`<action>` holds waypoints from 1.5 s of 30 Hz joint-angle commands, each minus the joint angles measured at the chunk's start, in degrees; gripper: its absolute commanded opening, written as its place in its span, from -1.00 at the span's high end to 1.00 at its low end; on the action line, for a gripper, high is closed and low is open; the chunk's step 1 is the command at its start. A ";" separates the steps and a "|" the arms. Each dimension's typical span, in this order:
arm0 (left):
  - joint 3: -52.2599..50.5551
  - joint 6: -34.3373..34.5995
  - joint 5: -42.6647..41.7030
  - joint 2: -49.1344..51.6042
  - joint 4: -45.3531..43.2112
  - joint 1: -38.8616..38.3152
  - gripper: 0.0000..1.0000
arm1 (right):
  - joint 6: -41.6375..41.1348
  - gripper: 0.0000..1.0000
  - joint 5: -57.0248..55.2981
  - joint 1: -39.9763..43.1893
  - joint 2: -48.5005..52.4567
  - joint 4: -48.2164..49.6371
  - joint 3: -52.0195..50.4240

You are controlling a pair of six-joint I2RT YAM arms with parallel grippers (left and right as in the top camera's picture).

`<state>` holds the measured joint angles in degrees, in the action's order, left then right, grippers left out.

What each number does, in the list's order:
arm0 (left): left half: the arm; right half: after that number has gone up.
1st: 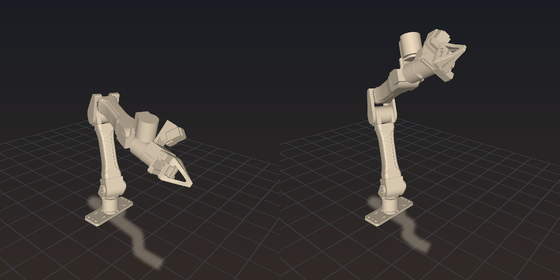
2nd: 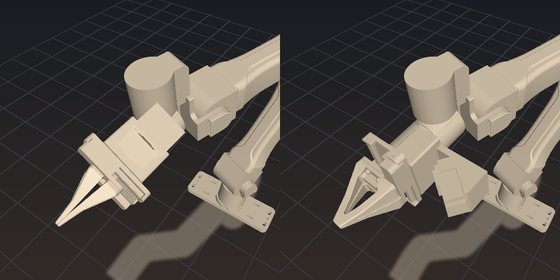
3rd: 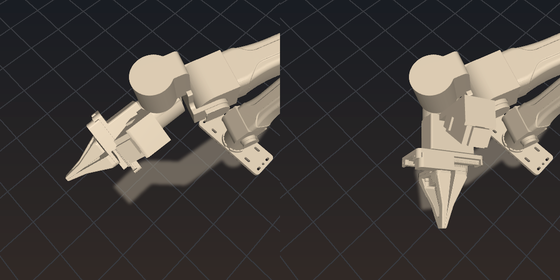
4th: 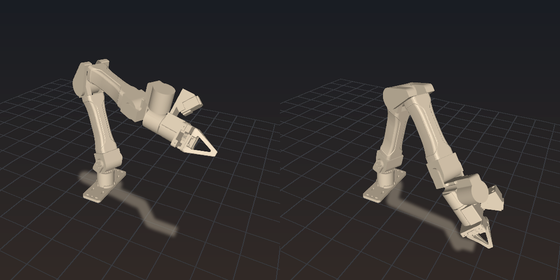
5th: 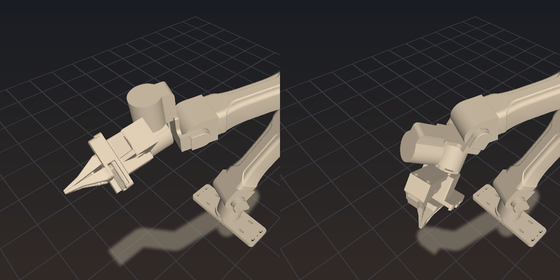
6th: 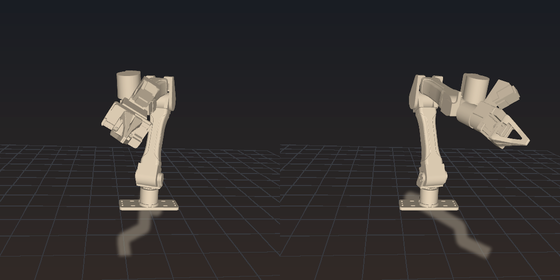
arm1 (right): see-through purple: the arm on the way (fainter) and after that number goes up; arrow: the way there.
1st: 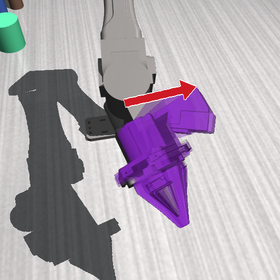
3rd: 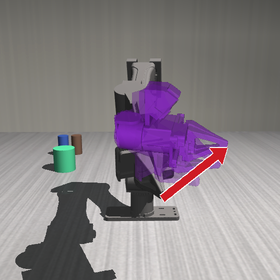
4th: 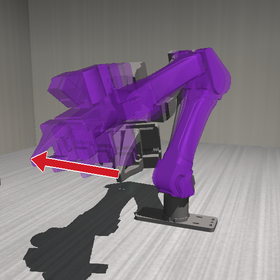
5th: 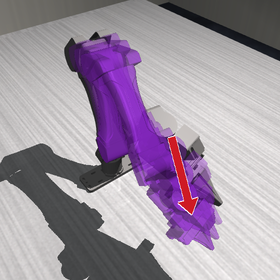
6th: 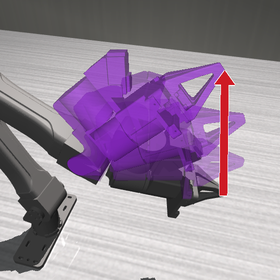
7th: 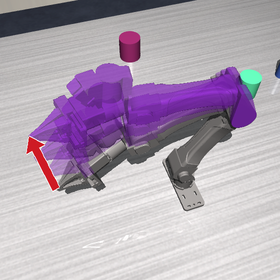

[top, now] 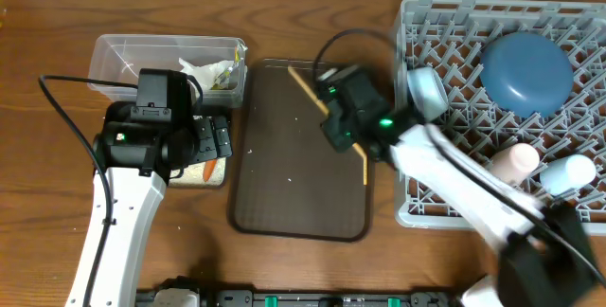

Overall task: Sort waste into correct bins and load items into the dishwasher rack
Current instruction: 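Grasp one chopstick with the right gripper and place it in the rack, then grasp the second chopstick with the right gripper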

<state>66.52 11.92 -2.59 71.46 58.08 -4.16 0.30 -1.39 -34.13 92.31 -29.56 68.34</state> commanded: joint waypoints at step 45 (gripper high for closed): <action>0.52 -0.55 0.68 -0.37 0.17 0.24 -0.96 | -30.88 0.38 -10.75 1.84 6.05 -5.70 0.28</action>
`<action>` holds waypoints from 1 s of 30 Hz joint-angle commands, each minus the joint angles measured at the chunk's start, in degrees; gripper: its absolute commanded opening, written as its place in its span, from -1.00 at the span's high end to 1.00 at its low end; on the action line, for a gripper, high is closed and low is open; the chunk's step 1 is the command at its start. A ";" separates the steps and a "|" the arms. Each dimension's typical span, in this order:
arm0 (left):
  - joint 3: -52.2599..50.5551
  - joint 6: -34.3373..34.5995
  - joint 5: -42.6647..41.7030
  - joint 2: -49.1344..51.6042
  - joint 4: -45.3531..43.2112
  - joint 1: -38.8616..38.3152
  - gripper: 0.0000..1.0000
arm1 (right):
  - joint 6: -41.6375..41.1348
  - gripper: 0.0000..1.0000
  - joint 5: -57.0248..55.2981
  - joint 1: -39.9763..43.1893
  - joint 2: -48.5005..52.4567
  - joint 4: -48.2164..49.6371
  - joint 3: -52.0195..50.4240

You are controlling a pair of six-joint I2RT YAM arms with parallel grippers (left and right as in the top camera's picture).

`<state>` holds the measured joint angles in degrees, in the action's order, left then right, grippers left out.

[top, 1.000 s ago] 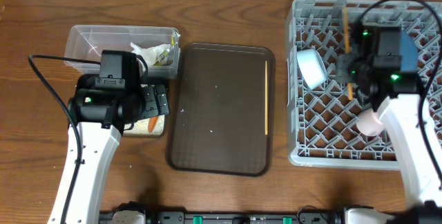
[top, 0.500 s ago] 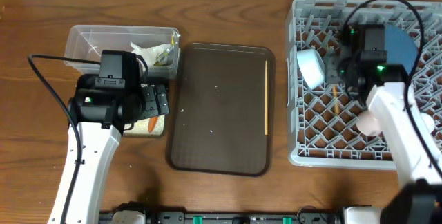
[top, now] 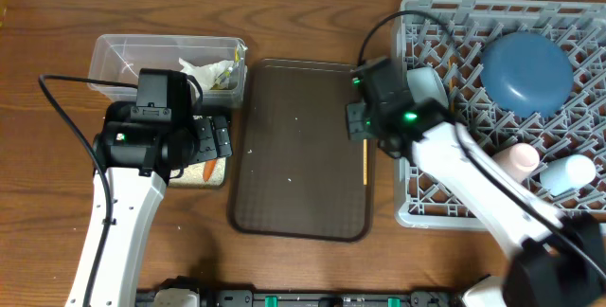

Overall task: Sort waste into correct bins and load items into the dishwasher rack
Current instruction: 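Grasp the second chopstick with the right gripper, then place the second chopstick upright in the dish rack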

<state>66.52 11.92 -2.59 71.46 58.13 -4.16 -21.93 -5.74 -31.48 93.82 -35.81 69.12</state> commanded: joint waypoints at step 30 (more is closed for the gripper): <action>0.52 -0.55 0.68 -0.37 0.13 0.24 -0.95 | -3.37 0.98 0.68 -0.02 16.72 6.27 0.44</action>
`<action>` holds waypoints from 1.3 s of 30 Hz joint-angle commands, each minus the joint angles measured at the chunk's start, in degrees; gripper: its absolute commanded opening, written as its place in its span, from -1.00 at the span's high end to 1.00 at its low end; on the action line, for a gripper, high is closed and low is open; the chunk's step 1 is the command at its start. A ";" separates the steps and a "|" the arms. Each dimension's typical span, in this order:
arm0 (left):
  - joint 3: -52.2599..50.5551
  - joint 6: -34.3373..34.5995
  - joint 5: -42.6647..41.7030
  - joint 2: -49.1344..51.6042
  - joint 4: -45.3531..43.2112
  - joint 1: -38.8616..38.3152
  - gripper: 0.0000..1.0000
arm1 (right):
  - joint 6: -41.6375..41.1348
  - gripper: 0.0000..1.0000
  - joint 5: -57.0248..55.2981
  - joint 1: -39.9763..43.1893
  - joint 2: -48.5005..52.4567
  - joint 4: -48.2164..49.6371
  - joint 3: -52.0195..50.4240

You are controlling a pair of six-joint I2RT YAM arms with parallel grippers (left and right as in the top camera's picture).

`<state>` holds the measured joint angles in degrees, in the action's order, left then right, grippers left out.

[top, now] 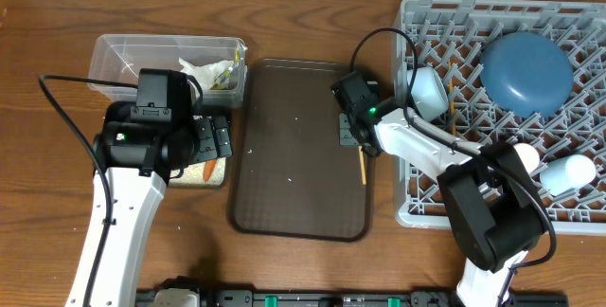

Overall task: Sort waste into correct bins and load items into the dishwasher rack
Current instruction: 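Place the second chopstick upright in the dish rack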

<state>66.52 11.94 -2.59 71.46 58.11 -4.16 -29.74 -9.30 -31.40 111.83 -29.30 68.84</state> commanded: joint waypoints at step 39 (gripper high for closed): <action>0.52 -0.57 0.68 -0.37 0.15 0.24 -0.96 | 27.98 -0.15 2.38 35.45 -18.75 -10.34 1.60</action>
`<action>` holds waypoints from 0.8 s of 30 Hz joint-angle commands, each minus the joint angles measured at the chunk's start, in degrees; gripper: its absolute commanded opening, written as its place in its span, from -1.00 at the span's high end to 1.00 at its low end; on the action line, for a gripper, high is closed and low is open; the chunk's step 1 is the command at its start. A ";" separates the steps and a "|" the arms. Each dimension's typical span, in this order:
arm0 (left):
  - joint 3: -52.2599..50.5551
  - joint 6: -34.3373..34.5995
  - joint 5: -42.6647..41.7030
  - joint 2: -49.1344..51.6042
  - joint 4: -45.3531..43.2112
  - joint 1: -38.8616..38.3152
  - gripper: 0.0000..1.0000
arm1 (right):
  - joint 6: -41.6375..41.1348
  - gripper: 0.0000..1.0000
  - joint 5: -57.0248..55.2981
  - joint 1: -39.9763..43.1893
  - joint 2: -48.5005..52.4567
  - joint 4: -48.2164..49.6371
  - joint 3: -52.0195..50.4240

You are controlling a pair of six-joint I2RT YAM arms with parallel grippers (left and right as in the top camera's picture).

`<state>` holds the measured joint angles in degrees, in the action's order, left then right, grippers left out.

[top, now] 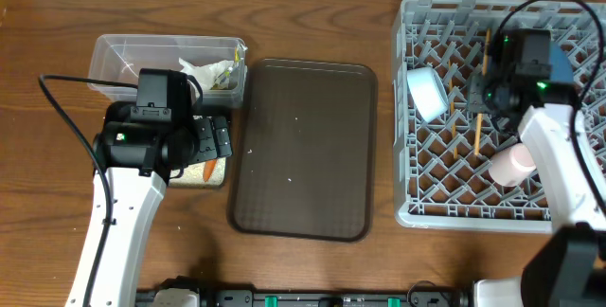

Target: Sort waste into correct bins and load items into the dishwasher rack

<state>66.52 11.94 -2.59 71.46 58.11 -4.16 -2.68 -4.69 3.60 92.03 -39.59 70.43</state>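
Observation:
My right gripper (481, 94) hangs over the grey dishwasher rack (409, 214), shut on a wooden chopstick (478, 135) that points along the rack's grid. A second chopstick (452, 122) lies in the rack just to its left, beside a white cup (426, 92). A pink cup (509, 163) lies nearer the front. The blue bowl (571, 61) shows only as a sliver behind the right arm. My left gripper (218, 141) stands open above a small bin with food scraps (206, 169), holding nothing.
A clear plastic bin (118, 56) with wrappers stands at the back left. A brown tray (303, 146) with only crumbs on it lies between the bins and the rack. The left arm's cable loops out to the left.
My right gripper was down on the tray's right edge at the chopstick. It is now over the middle of the rack with the chopstick, and the tray holds no chopstick. The left arm has not moved.
Two chopsticks lay on the tray with my right gripper over them. Then one remained at the tray's right edge and the gripper was at the rack's left side. It came back to the remaining chopstick, and now holds it over the rack.

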 commanded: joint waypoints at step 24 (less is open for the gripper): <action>0.52 -0.57 0.68 -0.37 0.15 0.24 -0.96 | -1.53 -0.99 33.51 -10.73 -35.47 -14.67 1.49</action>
<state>66.52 11.92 -2.59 71.46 58.11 -4.16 -3.88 20.78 -5.96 58.11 -52.93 71.46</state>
